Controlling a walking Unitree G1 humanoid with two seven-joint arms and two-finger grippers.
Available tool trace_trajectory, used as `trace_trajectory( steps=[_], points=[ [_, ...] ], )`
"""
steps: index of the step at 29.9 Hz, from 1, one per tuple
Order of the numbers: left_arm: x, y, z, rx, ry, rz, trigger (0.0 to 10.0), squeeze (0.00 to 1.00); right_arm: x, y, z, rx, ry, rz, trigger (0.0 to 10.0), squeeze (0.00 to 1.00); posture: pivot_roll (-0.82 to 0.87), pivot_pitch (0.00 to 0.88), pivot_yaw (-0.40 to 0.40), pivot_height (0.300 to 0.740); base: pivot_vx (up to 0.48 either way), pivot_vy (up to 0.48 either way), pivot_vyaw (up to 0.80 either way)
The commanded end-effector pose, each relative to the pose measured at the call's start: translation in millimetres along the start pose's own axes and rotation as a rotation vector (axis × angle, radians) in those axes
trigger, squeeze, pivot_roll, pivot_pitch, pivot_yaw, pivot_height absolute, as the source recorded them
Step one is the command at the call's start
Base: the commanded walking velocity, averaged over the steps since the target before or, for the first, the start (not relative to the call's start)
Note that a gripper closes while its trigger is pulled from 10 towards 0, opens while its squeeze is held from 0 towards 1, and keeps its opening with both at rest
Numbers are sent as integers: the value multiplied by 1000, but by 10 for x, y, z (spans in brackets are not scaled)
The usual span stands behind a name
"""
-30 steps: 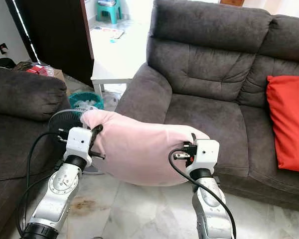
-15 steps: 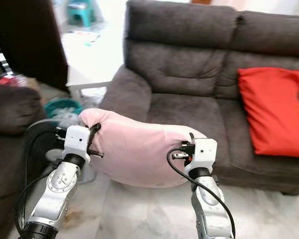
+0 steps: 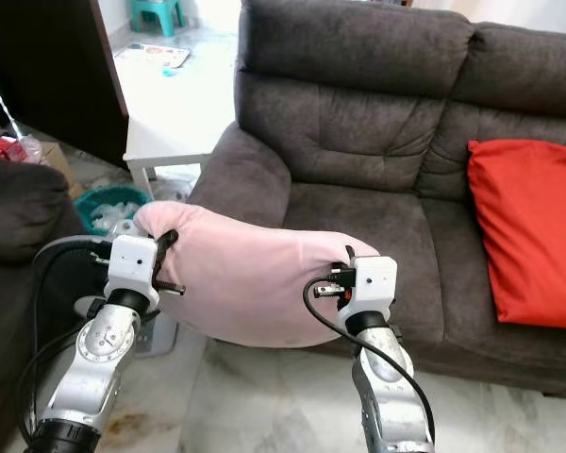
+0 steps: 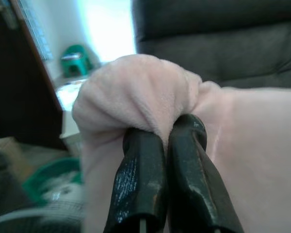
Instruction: Move the pillow to the sofa from floor
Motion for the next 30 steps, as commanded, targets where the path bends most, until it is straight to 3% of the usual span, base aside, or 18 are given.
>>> trace_trajectory(
  steps=[1, 13, 23, 30],
  points=[
    [88, -14, -30, -14, -34, 2, 10000, 0, 185, -89, -53, -41, -82, -10, 10000, 0, 147, 4, -94, 740, 296, 0, 0],
    [203, -89, -48, -81, -81, 6, 10000, 0, 191, -81, -67, -41, -92, -13, 10000, 0, 152, 0, -88, 740, 74, 0, -753],
    [413, -117, -64, -109, -152, 6, 10000, 0, 208, -86, -81, -50, -104, -7, 10000, 0, 157, 0, -88, 740, 0, 0, 0],
    [420, -145, -60, -113, -150, 8, 10000, 0, 233, -69, -91, -43, -117, -5, 10000, 0, 156, 1, -88, 740, 0, 0, 0]
  ],
)
Point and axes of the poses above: a point about 5 cm out from each wrist's last joint towards the gripper, its own z axis pointing back from the gripper into the wrist, its own x axis along the axis of the wrist's last joint, y = z × x, the point moved 1 cm from there along -z, pointing out of the wrist towards the gripper, and after that the axes turned 15 degrees about z, right-handed, at the moved point
